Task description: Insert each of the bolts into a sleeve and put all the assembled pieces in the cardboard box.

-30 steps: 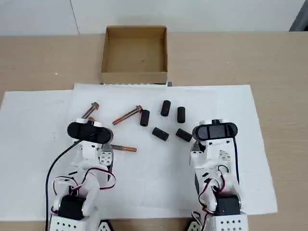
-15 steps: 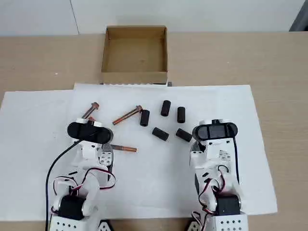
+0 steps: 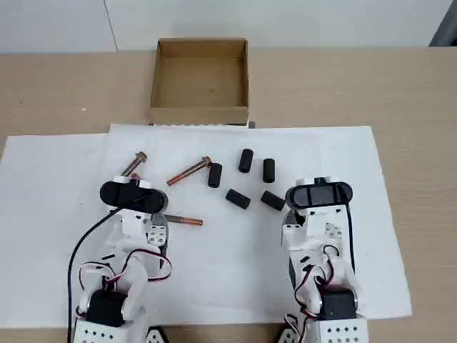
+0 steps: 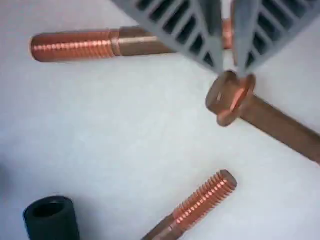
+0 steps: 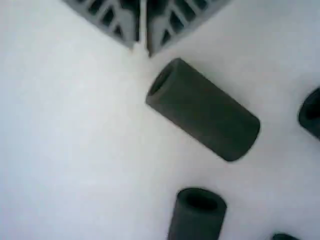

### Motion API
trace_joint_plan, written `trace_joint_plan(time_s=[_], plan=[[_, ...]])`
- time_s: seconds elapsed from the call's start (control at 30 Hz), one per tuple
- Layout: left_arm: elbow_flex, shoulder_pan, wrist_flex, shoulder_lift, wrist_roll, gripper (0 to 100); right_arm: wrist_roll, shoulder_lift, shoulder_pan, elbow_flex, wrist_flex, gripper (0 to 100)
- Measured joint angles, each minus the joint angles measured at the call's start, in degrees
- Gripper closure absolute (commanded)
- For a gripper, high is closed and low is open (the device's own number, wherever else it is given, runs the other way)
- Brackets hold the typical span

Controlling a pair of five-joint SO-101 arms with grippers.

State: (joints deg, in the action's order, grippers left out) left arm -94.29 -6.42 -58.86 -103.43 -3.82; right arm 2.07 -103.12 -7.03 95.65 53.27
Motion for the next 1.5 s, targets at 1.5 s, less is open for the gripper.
trace_joint_plan(time_s=[1.5], plan=[[22.9,0.2,-11.9,0.0,8.4,92,0.0,0.0,0.0,0.0,0.0,99.5]])
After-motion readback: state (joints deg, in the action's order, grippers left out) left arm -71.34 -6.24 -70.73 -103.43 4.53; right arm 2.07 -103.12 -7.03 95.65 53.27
